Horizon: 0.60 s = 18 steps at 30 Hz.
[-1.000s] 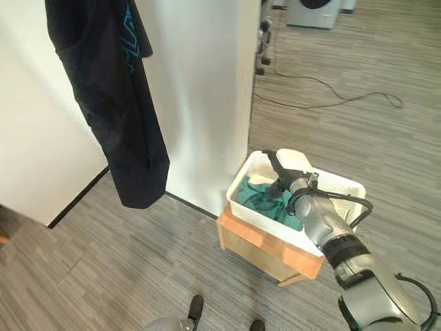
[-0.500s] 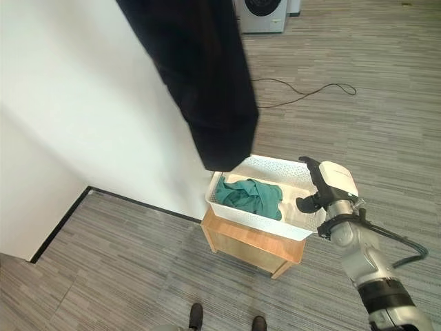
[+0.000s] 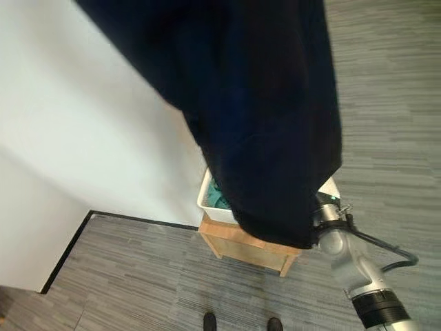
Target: Pick up bed clothes into laundry basket.
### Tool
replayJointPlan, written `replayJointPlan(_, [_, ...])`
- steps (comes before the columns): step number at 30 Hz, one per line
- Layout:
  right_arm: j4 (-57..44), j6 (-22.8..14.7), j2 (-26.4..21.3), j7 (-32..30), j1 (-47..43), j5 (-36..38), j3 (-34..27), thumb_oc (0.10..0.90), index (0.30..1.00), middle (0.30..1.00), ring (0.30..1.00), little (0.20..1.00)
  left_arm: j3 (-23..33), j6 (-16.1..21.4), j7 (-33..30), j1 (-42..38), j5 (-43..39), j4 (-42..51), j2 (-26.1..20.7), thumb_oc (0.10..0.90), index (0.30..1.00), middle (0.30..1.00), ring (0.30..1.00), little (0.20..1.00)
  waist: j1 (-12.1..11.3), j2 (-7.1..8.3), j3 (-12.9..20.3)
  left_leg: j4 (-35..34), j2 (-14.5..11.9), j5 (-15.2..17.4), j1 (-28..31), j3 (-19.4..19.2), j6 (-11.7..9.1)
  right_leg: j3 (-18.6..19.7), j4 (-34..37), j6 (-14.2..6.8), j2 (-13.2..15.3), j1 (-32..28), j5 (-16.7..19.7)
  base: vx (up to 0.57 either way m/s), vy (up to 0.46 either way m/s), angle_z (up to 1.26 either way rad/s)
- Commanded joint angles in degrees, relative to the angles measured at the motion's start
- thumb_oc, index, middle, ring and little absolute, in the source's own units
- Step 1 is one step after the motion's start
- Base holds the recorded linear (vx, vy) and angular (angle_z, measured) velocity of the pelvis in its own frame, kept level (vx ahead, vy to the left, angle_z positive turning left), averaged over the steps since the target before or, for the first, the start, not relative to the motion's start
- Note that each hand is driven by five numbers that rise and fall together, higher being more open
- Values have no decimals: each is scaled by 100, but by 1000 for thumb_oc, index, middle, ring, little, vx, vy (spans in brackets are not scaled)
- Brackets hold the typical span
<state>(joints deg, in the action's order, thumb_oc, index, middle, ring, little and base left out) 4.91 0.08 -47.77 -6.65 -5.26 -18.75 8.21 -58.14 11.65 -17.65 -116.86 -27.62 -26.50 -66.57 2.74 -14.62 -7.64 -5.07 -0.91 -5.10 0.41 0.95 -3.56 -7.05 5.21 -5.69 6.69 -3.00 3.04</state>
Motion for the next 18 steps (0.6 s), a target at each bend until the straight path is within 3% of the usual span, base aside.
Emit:
replayJointPlan(1, [-1148, -570, -64, -139, -66, 222, -398, 800, 900, 900, 900, 900, 346, -314, -510, 6, 353, -1123, -37, 400, 300, 300, 300, 300, -72, 302, 185, 7, -266, 377, 44, 19, -270, 29, -21, -342, 22, -264, -564, -14, 4, -10])
replayJointPlan(11, [-1972, -916, 77, 133, 920, 302, -661, 800, 900, 900, 900, 900, 560, -395, -641, 398, 852, -912, 21, 400, 300, 300, 300, 300, 81, 488, 84, 7, -308, 386, -100, -88, -249, 156, -21, -365, -12, -55, -501, -5, -6, -6])
replayJointPlan(18, [-1895, -887, 67, 98, 1098, 192, -721, 800, 900, 900, 900, 900, 637, -457, -663, 487, 948, -1022, 62, 400, 300, 300, 300, 300, 127, 581, 78, 7, -323, 418, -143, -167, -231, 250, -21, -379, -35, 67, -464, 1, 0, -9])
